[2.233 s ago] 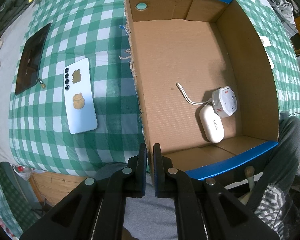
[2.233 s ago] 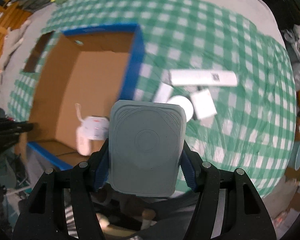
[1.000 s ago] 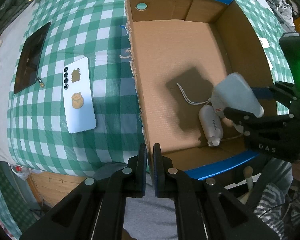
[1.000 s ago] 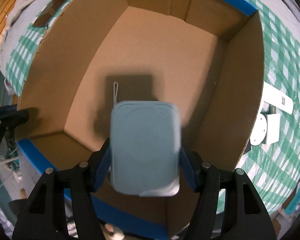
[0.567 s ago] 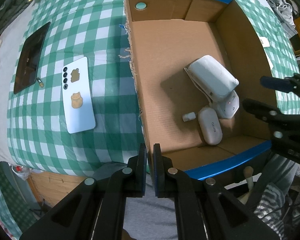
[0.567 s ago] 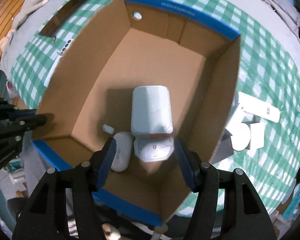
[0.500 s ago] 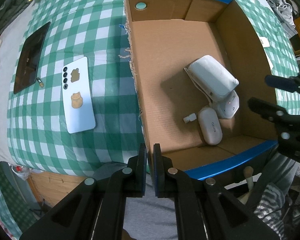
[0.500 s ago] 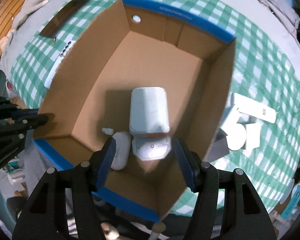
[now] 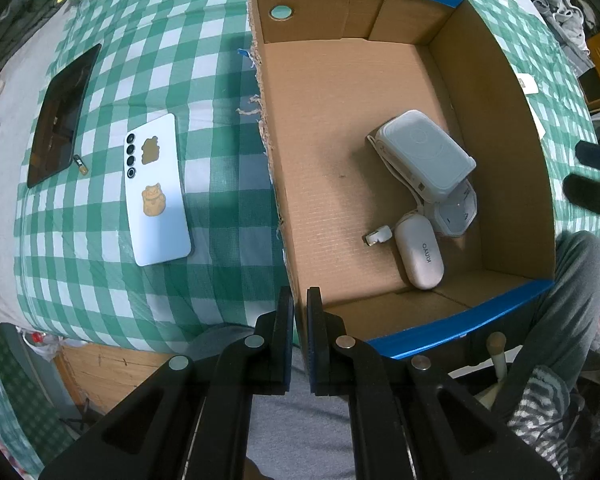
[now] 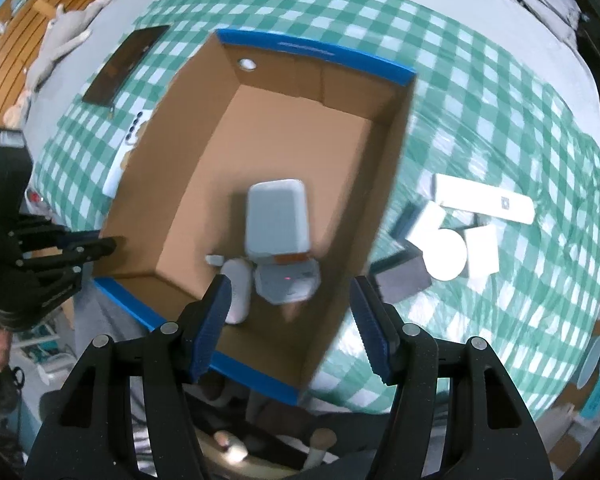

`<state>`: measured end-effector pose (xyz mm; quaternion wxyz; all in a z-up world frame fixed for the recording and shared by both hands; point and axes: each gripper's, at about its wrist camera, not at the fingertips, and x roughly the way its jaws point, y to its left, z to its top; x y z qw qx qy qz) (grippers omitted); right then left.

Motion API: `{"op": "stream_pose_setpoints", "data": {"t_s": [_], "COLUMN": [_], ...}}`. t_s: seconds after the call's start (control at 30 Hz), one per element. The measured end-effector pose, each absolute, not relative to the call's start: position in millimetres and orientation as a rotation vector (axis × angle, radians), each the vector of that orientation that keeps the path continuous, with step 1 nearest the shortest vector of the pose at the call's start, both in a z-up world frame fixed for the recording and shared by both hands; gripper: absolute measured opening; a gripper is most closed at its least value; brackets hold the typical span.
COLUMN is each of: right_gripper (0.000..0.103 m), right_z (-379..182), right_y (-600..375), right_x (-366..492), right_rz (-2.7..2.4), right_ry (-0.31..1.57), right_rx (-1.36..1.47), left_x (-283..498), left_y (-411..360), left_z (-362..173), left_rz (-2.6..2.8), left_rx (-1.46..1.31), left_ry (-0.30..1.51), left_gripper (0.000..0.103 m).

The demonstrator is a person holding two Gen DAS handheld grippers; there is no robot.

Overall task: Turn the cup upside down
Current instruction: 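Move the right gripper back to the pile and grasp the black charger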

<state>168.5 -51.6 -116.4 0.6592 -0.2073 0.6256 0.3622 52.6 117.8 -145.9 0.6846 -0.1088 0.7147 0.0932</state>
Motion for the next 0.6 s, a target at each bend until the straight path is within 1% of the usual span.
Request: {"op": "stream_pose_setpoints", "data": {"t_s": [0.3,0.6], "right_gripper": [0.062,0.062], "right_z": [-126.0,-166.6], "right_y": [-91.4,-123.1], "right_x": [216.7,247.1], "right_rz": [0.682,0.563], "right_ry": [1.46,1.568], "right_rx": [-0.385,-0.271], "left_x": [52.5,52.4], "left_y": [117.6,117.4], "left_z": [-145.6,-145.6], "left_rz": [0.209,0.208], "left_rx": [-0.237,-0.238], "left_ry": [1.604,1.604], "left_gripper": [0.004,0.004]}}
